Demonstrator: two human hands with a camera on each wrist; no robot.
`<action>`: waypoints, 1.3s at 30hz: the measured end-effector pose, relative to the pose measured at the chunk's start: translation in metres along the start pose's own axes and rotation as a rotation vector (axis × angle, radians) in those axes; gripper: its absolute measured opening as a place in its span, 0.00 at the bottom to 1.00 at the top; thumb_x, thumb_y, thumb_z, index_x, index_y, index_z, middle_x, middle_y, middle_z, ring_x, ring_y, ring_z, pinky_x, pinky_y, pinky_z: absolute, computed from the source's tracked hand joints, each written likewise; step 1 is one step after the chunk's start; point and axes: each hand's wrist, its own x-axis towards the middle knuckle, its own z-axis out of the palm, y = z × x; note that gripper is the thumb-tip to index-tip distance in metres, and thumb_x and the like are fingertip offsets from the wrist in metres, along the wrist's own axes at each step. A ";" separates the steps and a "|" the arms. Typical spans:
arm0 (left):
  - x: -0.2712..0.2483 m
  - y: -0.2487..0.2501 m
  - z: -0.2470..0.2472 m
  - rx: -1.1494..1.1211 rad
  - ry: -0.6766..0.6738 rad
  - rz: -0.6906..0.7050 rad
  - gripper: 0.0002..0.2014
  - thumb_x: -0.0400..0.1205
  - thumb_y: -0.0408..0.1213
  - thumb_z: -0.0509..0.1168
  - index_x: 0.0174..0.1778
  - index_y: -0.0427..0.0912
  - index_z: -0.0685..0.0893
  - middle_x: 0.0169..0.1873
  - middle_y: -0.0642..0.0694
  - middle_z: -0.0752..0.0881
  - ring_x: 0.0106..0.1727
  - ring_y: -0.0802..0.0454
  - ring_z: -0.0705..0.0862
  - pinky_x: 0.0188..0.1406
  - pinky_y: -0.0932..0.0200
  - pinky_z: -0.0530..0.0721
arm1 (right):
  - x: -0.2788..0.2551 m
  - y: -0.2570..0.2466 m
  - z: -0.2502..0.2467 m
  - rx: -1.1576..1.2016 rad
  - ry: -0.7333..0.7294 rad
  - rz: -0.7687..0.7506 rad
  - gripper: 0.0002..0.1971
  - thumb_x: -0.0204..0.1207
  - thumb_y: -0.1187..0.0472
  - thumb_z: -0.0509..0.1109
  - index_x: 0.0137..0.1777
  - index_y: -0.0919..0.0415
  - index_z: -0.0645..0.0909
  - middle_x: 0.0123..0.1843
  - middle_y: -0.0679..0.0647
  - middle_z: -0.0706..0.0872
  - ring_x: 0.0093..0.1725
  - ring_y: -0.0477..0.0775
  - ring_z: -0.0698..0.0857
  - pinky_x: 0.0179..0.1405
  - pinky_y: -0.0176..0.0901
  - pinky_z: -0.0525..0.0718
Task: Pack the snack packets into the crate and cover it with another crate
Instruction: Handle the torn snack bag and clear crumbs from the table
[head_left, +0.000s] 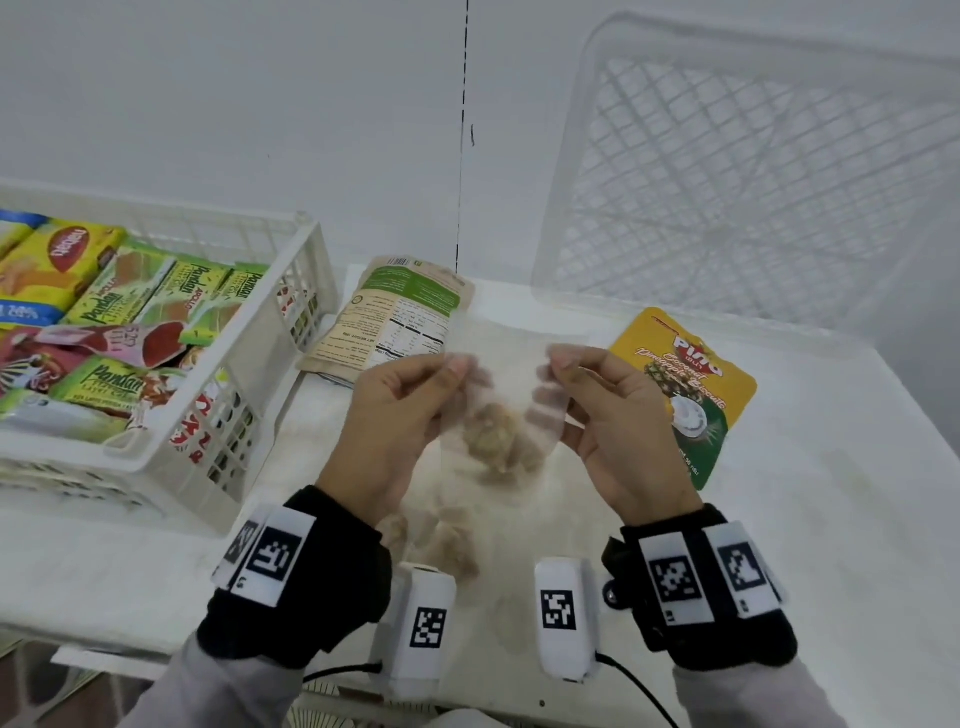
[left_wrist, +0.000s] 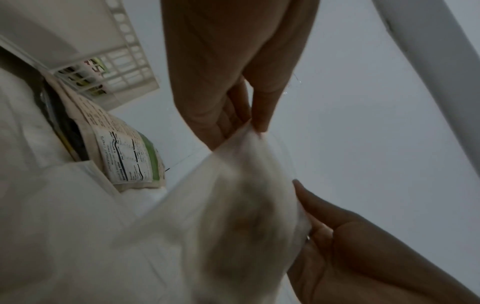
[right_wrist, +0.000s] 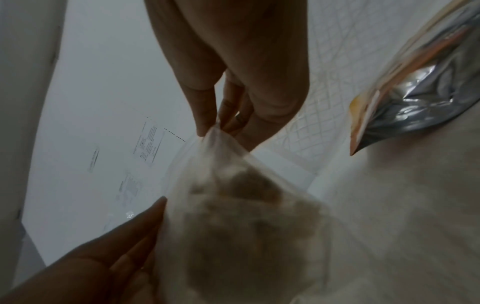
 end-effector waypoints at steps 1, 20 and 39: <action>0.002 0.000 -0.004 0.002 0.025 0.010 0.11 0.73 0.37 0.67 0.45 0.34 0.87 0.37 0.40 0.90 0.38 0.51 0.87 0.44 0.59 0.88 | 0.000 0.002 0.000 -0.011 0.009 -0.003 0.05 0.67 0.60 0.72 0.41 0.60 0.86 0.35 0.53 0.89 0.33 0.48 0.87 0.33 0.42 0.88; 0.009 0.001 -0.013 0.104 0.099 0.021 0.05 0.79 0.30 0.65 0.39 0.37 0.85 0.29 0.49 0.89 0.32 0.56 0.89 0.39 0.63 0.87 | 0.004 0.009 -0.003 -0.031 0.039 -0.055 0.04 0.63 0.63 0.74 0.34 0.60 0.90 0.35 0.55 0.90 0.34 0.47 0.87 0.33 0.42 0.87; 0.006 -0.007 -0.003 0.148 0.028 0.021 0.02 0.77 0.27 0.67 0.42 0.34 0.84 0.29 0.49 0.89 0.31 0.57 0.87 0.39 0.65 0.88 | 0.004 0.018 -0.002 -0.238 -0.022 -0.107 0.04 0.74 0.69 0.70 0.38 0.65 0.84 0.32 0.52 0.86 0.31 0.43 0.83 0.32 0.39 0.87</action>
